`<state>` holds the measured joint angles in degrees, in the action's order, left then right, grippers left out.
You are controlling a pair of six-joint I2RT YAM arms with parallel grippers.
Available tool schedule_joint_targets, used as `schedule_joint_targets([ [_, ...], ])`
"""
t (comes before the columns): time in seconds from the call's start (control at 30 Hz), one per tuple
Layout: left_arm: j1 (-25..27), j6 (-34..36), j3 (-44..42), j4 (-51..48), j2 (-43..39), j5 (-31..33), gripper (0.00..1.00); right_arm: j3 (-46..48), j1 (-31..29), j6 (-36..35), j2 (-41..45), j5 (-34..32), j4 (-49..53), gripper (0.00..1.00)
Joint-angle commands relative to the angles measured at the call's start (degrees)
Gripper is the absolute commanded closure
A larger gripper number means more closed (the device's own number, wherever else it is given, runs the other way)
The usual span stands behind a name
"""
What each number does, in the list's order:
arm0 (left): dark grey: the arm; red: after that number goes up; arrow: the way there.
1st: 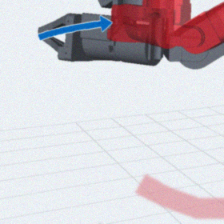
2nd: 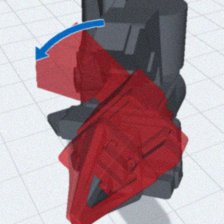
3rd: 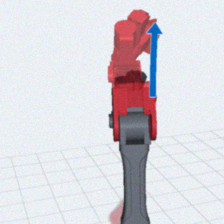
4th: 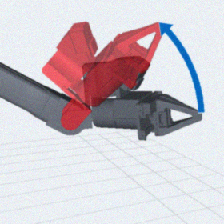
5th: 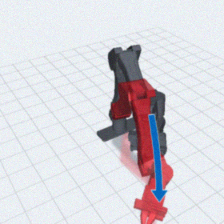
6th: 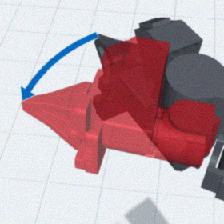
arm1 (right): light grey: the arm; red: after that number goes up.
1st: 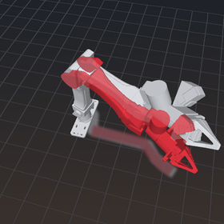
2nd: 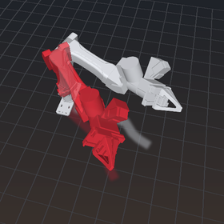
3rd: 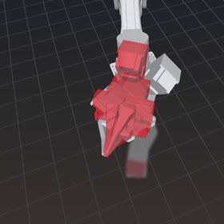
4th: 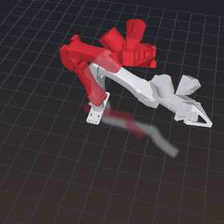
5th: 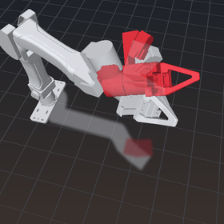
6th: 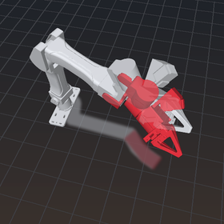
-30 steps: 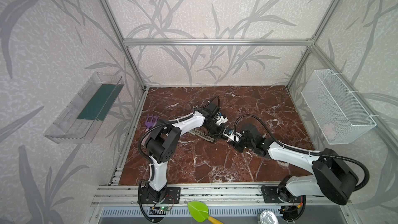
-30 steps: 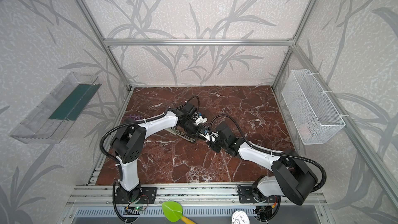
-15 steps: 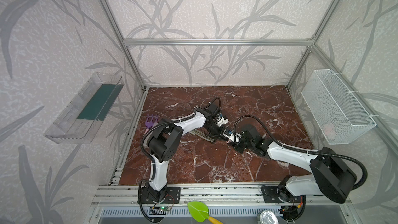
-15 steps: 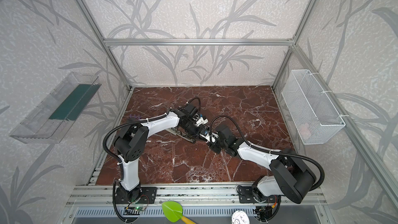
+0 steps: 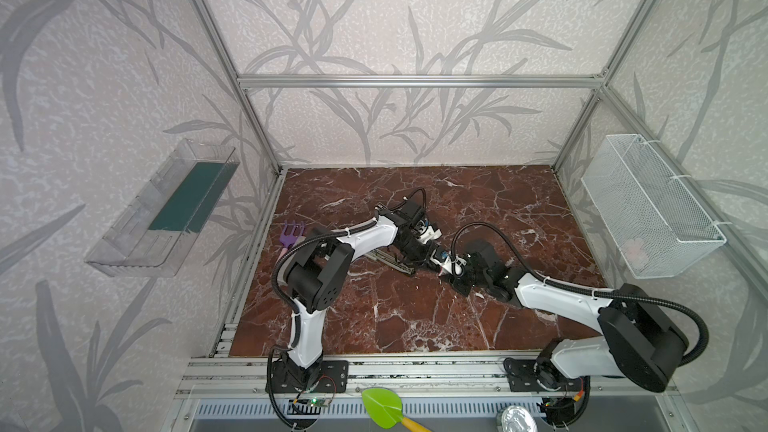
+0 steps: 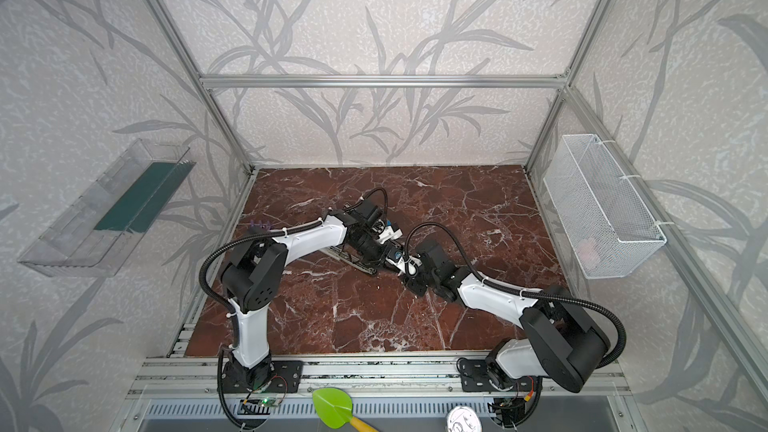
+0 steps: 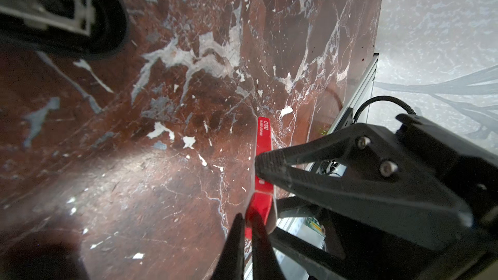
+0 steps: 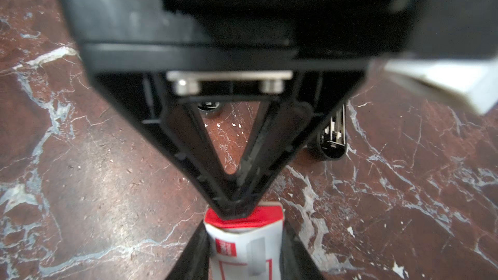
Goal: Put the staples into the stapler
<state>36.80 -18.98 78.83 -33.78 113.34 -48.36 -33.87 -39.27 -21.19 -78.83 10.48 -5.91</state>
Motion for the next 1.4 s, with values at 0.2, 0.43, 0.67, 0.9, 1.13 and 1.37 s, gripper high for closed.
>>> schedule_joint_targets([
  [0.2, 4.1, 1.0, 0.8, 0.1, 1.3, -3.9, 0.97, -1.8, -0.6, 0.5, 1.7, 2.3, -13.1, 0.62],
  [0.43, 2.0, -1.1, -0.5, 1.8, -1.8, -1.7, 0.88, -1.0, 0.3, 0.7, 2.2, 0.8, -10.8, 0.62],
  [0.67, -2.3, -3.5, -3.2, 4.4, -6.7, -0.6, 0.78, -3.6, 2.3, 5.0, 3.1, -2.7, -3.2, 0.62],
  [0.9, -5.3, -6.8, -7.4, 7.6, -10.7, 2.2, 0.78, -14.0, 7.9, 18.3, -2.4, -8.7, 15.5, 0.62],
  [1.13, -5.5, -8.8, -9.6, 10.2, -10.9, 2.0, 0.77, -23.8, 17.8, 35.2, -11.7, -6.4, 33.3, 0.62],
  [1.37, -5.5, -9.8, -10.1, 12.1, -10.8, 1.1, 0.78, -24.6, 19.5, 38.7, -17.0, -5.6, 33.2, 0.6],
])
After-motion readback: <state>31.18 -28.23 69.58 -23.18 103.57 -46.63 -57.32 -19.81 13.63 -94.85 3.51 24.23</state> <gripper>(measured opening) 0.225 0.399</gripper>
